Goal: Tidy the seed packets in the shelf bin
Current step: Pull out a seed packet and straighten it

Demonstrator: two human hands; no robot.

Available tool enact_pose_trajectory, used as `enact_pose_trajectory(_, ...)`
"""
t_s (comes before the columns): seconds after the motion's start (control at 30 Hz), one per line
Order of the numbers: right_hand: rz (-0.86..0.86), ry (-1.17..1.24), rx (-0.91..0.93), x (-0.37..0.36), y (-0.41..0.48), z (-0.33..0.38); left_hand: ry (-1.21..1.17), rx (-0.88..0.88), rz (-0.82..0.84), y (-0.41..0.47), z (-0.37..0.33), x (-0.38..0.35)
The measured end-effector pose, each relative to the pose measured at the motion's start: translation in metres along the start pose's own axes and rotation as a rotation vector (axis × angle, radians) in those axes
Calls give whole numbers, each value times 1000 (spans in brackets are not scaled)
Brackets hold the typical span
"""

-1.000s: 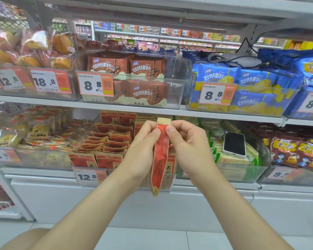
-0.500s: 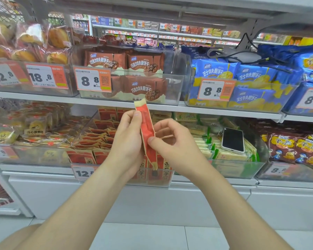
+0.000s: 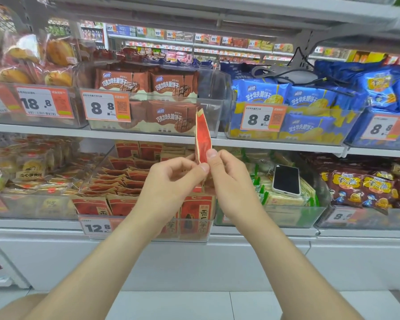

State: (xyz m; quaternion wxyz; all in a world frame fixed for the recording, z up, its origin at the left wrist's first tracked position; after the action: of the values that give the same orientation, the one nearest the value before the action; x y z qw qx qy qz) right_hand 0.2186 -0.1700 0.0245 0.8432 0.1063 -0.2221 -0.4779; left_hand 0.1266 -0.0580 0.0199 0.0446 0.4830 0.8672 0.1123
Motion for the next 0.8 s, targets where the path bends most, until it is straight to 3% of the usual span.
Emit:
enact_pose_trajectory(0.17,-65,-70,44,1,-2,4,-46,33,33,1,3,-2)
enact_pose_trajectory(0.4,-23,-278,66,-1,-4,4,-50,71,49,3,7,7)
enact_pose_trajectory(0.8,95,41,-132,-8,-2,-5,-149,192,51,2,12,23)
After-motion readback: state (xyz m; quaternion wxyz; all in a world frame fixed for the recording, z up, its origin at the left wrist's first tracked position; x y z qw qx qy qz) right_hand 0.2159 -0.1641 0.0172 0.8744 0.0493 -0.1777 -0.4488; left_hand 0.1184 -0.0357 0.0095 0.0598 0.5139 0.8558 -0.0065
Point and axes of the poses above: each hand's wrist, its own y-axis towards the middle knuckle, its own x-axis out of the back of the hand, z = x × y, the point moved 5 cm from there along y, towards the middle knuckle, and after that the axes turned 3 degrees about x, right-handed, at the moved point
